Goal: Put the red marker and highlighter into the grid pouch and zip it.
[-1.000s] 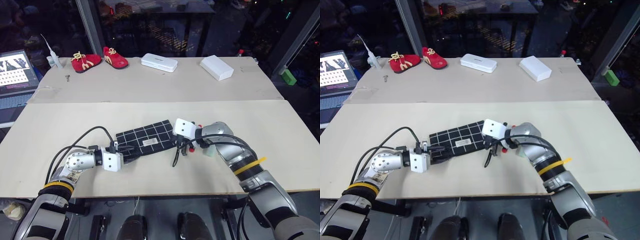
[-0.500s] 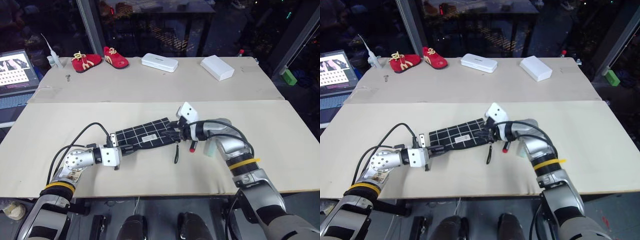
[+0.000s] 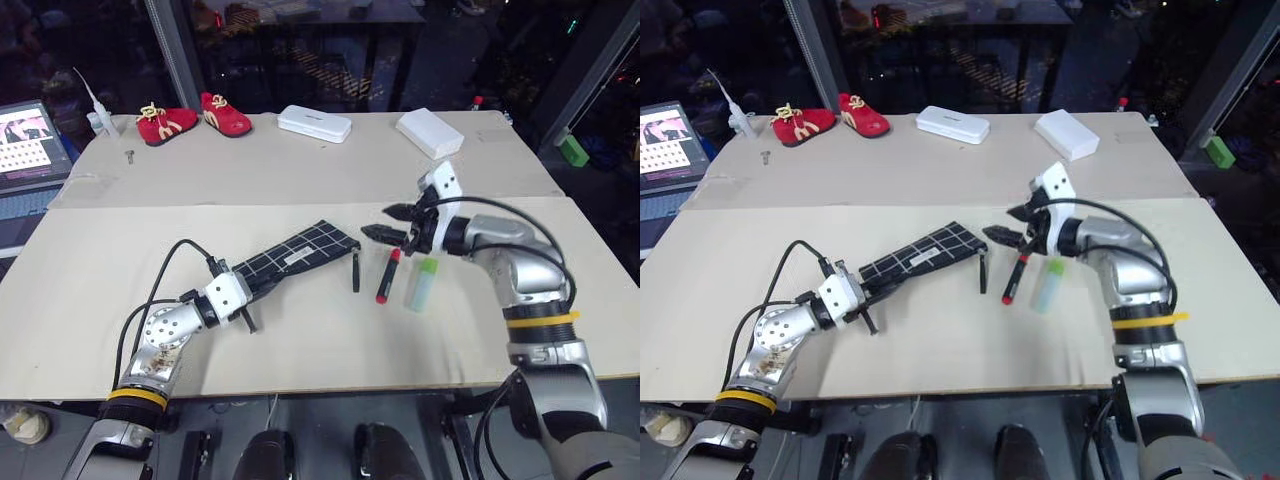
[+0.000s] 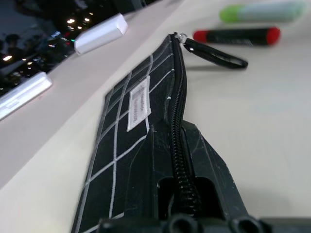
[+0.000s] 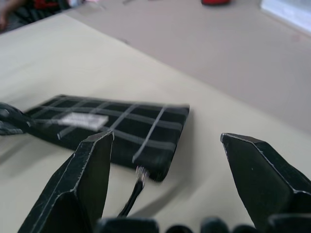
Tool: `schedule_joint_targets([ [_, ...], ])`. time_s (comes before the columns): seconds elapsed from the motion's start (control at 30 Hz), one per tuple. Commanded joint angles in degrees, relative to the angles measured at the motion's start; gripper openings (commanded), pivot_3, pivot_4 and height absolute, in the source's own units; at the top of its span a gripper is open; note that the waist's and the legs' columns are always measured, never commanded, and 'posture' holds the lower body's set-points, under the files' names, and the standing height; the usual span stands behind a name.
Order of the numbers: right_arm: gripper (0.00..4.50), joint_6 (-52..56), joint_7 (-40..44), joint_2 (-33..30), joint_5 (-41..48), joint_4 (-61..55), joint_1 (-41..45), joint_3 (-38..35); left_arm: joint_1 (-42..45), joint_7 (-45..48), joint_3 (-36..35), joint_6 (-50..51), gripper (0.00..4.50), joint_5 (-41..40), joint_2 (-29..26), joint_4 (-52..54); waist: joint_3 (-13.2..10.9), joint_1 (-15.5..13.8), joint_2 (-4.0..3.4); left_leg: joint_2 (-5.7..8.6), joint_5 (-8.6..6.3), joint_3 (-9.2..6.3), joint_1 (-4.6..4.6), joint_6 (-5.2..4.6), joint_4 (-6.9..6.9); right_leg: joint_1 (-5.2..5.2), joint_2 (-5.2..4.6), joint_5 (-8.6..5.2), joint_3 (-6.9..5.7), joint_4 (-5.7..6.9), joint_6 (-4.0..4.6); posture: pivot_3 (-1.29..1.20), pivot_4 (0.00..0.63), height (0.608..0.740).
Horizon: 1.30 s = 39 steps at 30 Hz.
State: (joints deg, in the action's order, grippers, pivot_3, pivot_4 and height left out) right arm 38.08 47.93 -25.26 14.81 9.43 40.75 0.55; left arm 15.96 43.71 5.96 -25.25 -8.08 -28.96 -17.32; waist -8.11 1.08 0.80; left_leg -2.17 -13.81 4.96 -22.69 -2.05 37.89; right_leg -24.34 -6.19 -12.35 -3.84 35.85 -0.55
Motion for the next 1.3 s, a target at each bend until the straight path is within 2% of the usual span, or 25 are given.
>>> schedule_joint_targets([
  [0.03, 3.92, 1.1, -4.1, 0.5, 0.1, -4.7, -0.2, -0.6, -0.7, -3.5, -2.3, 3.8, 0.0, -0.4, 1.2, 4.0, 0.0, -0.1, 0.0, 0.0, 0.0, -0.01, 0.0, 0.0, 0.0, 0.0, 0.0, 0.0, 0.0, 0.0, 0.0, 0.0, 0.15, 0.74],
  [0.4, 3.92, 0.9, -5.6, 1.8, -0.6, -3.1, -1.0, 3.2, -0.7, -4.9, -3.5, 7.1, 0.0, -1.2, 4.4, 4.5, 0.0, -0.3, 0.01, 0.12, 0.0, -0.04, -0.05, -0.01, 0.0, 0.03, -0.01, 0.0, -0.01, -0.08, 0.0, 0.0, 0.15, 0.74],
  [0.63, 3.92, -5.0, -7.6, 5.9, -4.8, 6.4, 1.3, 7.4, -0.8, -4.1, -3.2, 6.6, 0.0, -1.0, 5.4, 4.2, 0.0, -0.3, 0.01, 0.13, 0.0, -0.03, -0.04, -0.01, 0.0, 0.02, 0.0, 0.0, 0.0, -0.07, 0.0, 0.0, 0.15, 0.74],
  [0.9, 3.92, -13.1, -9.3, 9.3, -8.1, 20.3, 7.4, 7.4, -1.8, -4.3, -2.7, 6.2, 0.0, -0.4, 6.4, 5.1, 0.0, -0.2, 0.01, 0.13, 0.0, -0.04, -0.04, -0.01, 0.0, 0.01, 0.0, 0.0, -0.01, -0.07, 0.0, 0.0, 0.15, 0.74],
  [1.0, 3.19, -14.9, -8.5, 9.6, -8.1, 22.3, 8.4, 7.1, -2.2, -4.5, -2.7, 6.1, 0.0, -0.1, 6.6, 5.2, 0.0, -0.2, 0.0, 0.13, 0.0, -0.03, -0.06, -0.01, 0.0, 0.01, 0.0, 0.0, -0.01, -0.06, 0.0, 0.0, 0.15, 0.74],
  [1.2, 1.21, -15.4, -4.9, 8.8, -7.4, 21.5, 7.9, 7.3, -2.4, -4.6, -2.8, 6.1, 0.0, 0.2, 6.9, 5.2, 0.0, -0.2, 0.0, 0.1, 0.0, -0.04, -0.07, -0.01, 0.0, 0.01, -0.01, 0.0, -0.01, -0.06, 0.0, 0.0, 0.15, 0.74],
  [1.23, 0.71, -15.1, -4.3, 8.6, -7.3, 21.0, 7.7, 7.3, -2.3, -4.6, -2.9, 6.1, 0.0, 0.2, 6.9, 5.1, 0.0, -0.2, 0.0, 0.09, 0.0, -0.05, -0.06, -0.01, 0.0, 0.01, -0.01, 0.0, -0.01, -0.06, 0.0, 0.0, 0.15, 0.74],
  [1.3, 0.06, -13.6, -1.1, 7.9, -6.4, 18.4, 6.8, 8.0, -1.8, -4.7, -2.9, 6.1, 0.0, 0.2, 7.0, 4.8, 0.0, -0.2, 0.0, 0.09, 0.0, -0.05, -0.06, -0.01, 0.0, 0.01, -0.01, 0.0, -0.01, -0.06, 0.0, 0.0, 0.15, 0.74],
])
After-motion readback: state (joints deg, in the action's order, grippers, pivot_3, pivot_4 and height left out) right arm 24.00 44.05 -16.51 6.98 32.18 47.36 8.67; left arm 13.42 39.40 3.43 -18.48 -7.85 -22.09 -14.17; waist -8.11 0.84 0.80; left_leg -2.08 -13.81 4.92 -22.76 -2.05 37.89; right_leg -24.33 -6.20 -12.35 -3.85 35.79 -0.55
